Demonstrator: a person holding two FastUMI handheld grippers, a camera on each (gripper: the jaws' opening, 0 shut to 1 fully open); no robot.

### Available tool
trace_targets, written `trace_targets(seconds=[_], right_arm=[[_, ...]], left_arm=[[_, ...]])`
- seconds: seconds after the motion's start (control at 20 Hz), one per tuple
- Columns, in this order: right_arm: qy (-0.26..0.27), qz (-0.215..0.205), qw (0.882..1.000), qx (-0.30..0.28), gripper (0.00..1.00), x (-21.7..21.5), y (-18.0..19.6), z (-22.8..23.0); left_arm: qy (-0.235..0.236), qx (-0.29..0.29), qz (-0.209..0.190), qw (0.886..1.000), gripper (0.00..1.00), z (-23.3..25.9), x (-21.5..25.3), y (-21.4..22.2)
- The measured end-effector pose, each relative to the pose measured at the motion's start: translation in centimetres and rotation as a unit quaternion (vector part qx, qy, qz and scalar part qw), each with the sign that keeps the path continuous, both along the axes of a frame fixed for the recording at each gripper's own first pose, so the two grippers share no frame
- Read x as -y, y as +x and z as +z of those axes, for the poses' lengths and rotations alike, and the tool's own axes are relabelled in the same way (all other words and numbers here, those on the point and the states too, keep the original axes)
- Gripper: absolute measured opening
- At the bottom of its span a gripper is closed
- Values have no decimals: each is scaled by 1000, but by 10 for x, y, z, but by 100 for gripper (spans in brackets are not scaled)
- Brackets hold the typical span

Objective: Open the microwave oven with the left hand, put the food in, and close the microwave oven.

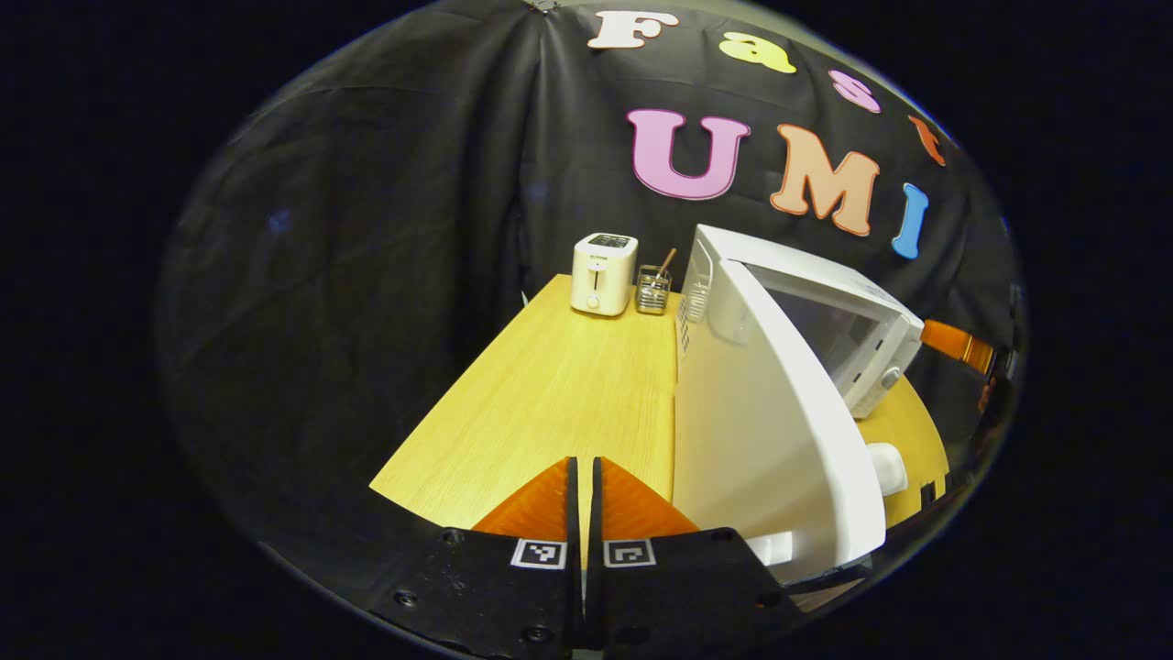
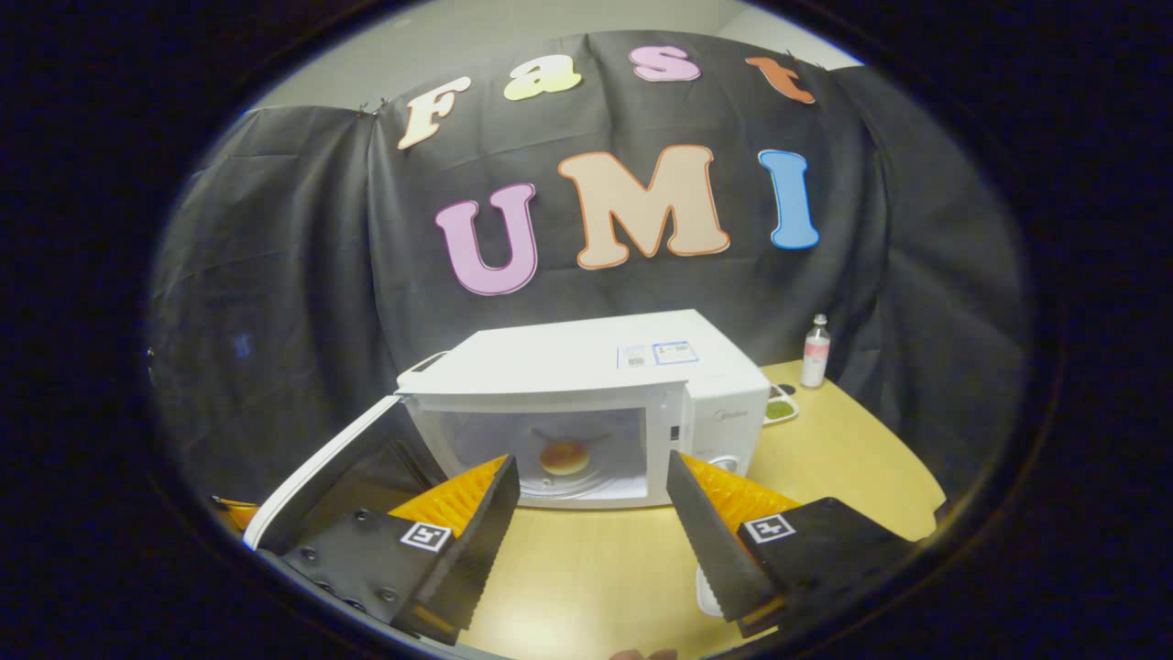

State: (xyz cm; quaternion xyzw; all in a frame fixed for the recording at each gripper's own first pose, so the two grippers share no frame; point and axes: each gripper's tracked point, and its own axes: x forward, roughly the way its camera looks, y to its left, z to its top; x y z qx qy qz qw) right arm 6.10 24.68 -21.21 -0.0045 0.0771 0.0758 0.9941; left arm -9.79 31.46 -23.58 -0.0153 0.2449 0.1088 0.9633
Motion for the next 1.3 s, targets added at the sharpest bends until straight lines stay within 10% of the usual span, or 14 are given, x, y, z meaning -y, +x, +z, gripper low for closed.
trace_targets(seconds=[1.3], right_arm=[[-29,-110,993,-6,92,216,-49,61]], left_arm=[[-22,7,-75,997,0,-4,177,16]])
